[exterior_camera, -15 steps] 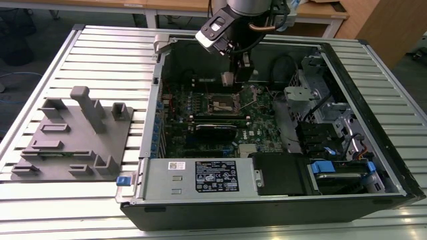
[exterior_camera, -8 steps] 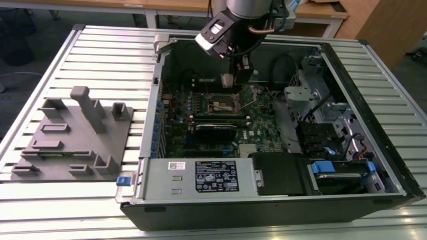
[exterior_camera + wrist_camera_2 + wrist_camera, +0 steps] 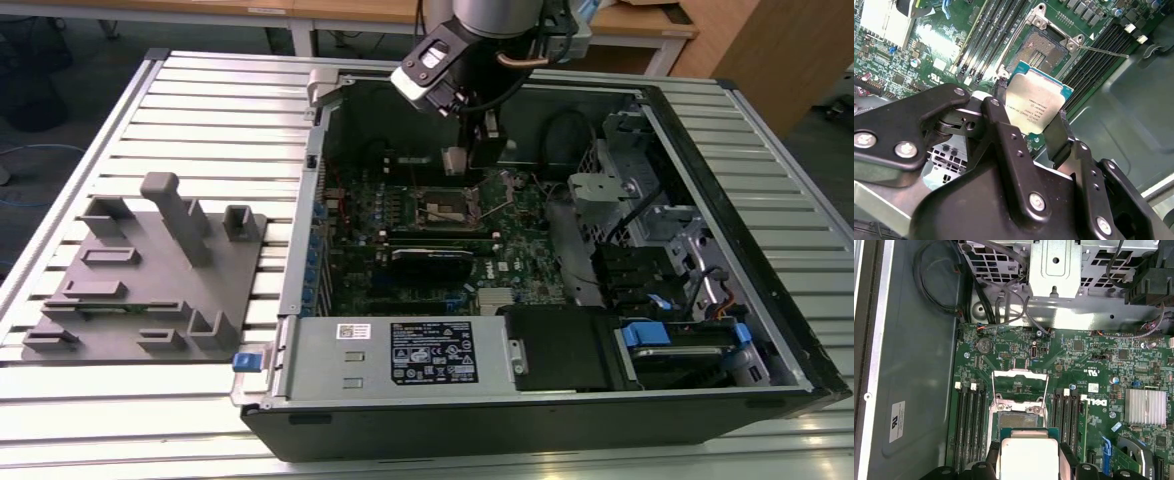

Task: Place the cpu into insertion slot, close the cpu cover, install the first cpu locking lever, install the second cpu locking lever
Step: 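Place the cpu into insertion slot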

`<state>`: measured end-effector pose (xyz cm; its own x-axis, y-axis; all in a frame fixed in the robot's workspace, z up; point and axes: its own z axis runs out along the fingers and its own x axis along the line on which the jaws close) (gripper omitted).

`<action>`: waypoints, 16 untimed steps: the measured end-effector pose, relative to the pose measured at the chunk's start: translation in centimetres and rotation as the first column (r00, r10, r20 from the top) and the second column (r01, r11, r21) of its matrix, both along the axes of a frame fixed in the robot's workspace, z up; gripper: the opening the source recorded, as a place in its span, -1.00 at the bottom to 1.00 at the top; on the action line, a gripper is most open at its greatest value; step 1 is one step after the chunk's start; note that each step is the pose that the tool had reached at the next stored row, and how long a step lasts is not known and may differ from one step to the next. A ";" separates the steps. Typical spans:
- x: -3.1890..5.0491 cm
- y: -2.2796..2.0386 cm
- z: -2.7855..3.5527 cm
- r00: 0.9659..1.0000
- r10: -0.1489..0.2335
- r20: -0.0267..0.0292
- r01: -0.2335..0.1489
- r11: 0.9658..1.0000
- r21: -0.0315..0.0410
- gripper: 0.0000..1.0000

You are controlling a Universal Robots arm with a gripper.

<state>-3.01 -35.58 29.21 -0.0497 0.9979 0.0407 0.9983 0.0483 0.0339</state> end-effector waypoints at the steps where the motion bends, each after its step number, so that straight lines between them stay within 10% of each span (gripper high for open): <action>1: 0.00 0.00 -0.06 1.000 0.000 0.000 0.000 1.000 0.000 0.08; 16: -0.01 0.00 -0.84 1.000 0.000 0.003 0.000 1.000 0.000 0.08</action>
